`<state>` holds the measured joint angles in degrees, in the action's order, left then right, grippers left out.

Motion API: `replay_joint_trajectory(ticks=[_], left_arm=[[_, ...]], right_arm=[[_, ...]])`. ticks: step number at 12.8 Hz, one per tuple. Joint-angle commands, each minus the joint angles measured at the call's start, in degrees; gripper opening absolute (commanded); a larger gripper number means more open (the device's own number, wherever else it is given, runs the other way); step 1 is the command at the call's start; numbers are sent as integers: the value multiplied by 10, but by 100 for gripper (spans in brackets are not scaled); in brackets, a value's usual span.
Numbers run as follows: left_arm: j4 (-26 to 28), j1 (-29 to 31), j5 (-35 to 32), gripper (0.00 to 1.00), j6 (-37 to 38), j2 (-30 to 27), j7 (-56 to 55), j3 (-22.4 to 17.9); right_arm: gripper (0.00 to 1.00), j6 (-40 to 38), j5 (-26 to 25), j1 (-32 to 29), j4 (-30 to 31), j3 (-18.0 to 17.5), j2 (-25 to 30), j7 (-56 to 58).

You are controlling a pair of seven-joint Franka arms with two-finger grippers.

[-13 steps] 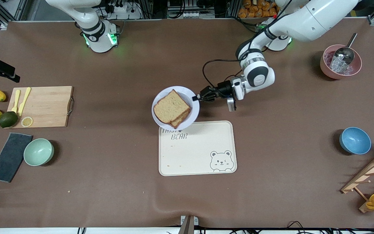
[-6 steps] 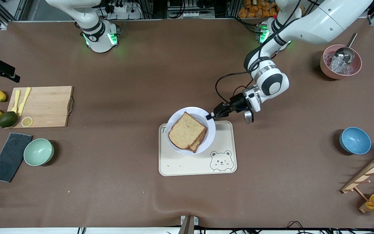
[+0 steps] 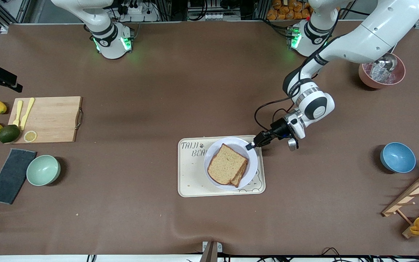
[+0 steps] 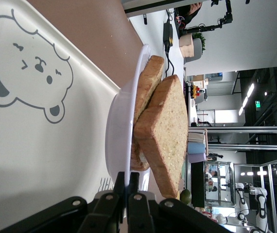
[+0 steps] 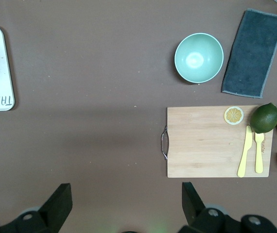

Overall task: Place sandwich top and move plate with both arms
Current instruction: 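Slide the plate with the left gripper onto the white bear tray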

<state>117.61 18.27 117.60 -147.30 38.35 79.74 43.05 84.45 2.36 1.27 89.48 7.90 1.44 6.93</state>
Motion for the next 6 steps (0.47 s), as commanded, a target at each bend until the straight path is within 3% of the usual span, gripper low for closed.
replay_joint_trajectory(ticks=[1,6], left_arm=[[-14,-10,-11,0,-3,14,-21,-4],[-7,-12,-11,0,-3,31,-14,-19]], right_arm=[[100,-3,4,1,-6,0,0,-7],[100,-3,4,1,-6,1,0,-7]])
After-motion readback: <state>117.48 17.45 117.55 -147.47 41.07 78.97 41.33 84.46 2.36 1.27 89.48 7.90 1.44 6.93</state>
